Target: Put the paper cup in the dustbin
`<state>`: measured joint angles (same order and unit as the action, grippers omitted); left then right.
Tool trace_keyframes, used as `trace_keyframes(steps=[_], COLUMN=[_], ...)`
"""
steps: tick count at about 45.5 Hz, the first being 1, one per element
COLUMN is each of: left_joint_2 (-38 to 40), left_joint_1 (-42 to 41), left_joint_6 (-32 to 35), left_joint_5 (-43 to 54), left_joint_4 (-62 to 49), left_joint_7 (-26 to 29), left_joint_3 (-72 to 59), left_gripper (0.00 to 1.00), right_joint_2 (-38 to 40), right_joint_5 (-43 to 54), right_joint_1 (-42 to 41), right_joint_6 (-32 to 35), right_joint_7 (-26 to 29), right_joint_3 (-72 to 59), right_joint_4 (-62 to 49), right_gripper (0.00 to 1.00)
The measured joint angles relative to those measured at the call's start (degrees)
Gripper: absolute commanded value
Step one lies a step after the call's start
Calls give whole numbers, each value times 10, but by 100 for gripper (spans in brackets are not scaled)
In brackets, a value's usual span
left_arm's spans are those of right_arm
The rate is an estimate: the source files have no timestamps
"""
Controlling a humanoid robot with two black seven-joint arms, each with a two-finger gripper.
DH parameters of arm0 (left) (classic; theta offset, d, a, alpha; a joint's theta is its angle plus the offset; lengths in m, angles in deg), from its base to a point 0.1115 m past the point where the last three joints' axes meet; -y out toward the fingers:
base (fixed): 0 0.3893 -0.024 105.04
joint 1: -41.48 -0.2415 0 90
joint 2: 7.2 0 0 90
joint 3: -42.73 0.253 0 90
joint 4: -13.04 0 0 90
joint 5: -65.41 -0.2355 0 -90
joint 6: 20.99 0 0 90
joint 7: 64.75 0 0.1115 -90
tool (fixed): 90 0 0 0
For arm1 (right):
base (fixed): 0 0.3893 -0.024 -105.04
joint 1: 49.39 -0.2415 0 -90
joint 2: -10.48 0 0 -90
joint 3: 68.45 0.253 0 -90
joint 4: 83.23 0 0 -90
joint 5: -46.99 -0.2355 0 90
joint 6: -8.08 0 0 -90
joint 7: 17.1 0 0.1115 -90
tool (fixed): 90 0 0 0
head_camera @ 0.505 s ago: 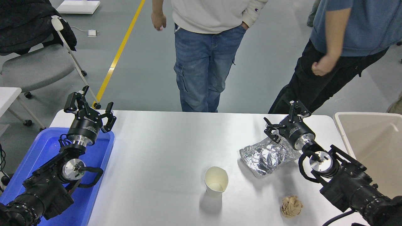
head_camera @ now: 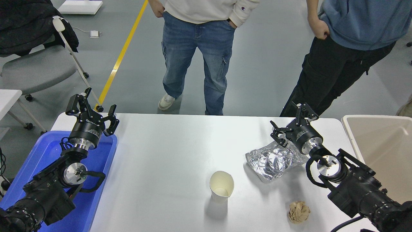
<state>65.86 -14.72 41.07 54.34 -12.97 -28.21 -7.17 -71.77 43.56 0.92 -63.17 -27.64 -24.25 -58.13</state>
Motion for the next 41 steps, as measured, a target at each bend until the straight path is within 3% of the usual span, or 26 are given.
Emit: trace_keyframes(steps=[12, 26, 41], left_joint_2=[0, -1, -2], left_joint_1=[0, 0, -1], left_joint_6=[0, 0, 0], left_joint_5=[0, 0, 0], left_joint_4=[0, 0, 0], left_joint_7=[0, 0, 0], left_joint_3=[1, 1, 0], left_gripper=[100, 100, 100], right_joint_2=[56, 226, 375], right_joint_5=[0, 21, 112], right_joint_1=[26, 110, 193], right_joint_6=[4, 2, -2], right_joint_7=[0, -1, -4], right_joint_3=[1, -1, 5], right_joint_4=[82, 302, 519], right_gripper=[100, 100, 100])
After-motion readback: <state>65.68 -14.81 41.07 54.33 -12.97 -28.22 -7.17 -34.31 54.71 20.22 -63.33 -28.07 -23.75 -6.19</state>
